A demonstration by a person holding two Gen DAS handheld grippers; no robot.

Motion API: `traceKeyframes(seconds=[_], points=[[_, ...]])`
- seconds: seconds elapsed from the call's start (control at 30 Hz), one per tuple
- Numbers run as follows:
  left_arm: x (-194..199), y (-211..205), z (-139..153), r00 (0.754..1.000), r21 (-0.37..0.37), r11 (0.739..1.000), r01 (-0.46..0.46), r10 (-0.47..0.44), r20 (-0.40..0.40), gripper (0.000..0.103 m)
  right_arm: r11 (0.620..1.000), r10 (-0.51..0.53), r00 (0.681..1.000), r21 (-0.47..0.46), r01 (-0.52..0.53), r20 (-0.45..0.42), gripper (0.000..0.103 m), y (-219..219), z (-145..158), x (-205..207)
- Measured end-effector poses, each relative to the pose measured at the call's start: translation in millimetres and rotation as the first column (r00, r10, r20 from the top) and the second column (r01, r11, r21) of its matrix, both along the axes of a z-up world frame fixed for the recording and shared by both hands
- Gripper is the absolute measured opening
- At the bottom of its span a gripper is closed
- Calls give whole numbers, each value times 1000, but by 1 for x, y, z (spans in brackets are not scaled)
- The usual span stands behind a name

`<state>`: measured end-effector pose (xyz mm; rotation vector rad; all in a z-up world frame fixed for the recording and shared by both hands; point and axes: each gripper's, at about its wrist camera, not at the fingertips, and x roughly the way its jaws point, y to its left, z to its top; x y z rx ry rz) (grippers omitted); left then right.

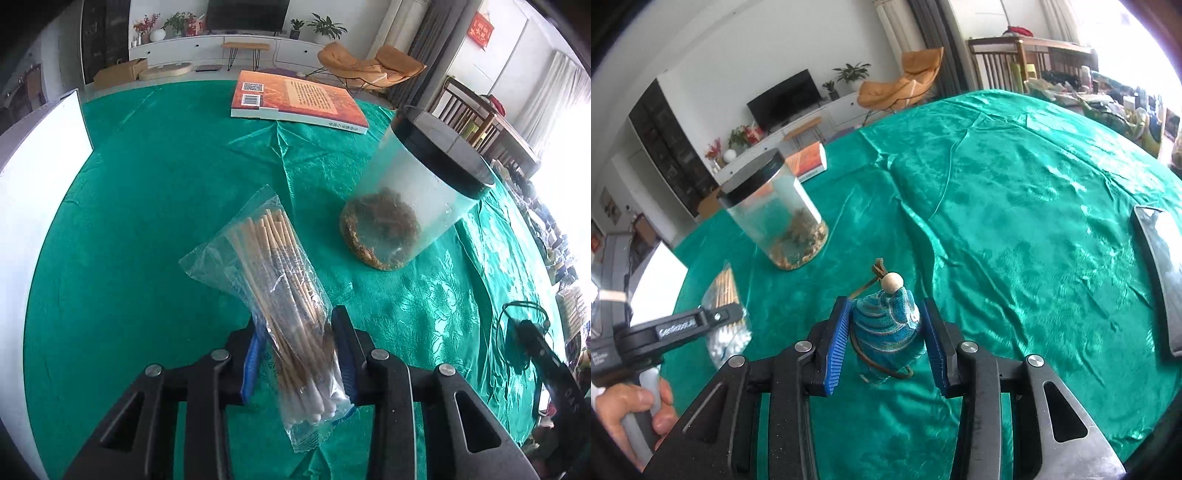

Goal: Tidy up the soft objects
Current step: 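Grasp the bag of cotton swabs with the left tool, then carry the pouch and cotton swab bag over the white box and open both tools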

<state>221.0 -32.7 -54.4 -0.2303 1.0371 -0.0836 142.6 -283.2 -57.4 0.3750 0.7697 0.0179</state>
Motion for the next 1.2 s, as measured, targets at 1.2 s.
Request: traceKeyframes(seconds=[1.2], points=[[-188, 301, 143, 906, 40, 921, -388, 373, 201, 37, 740, 650, 720, 12, -672, 243, 41, 292, 199, 14]])
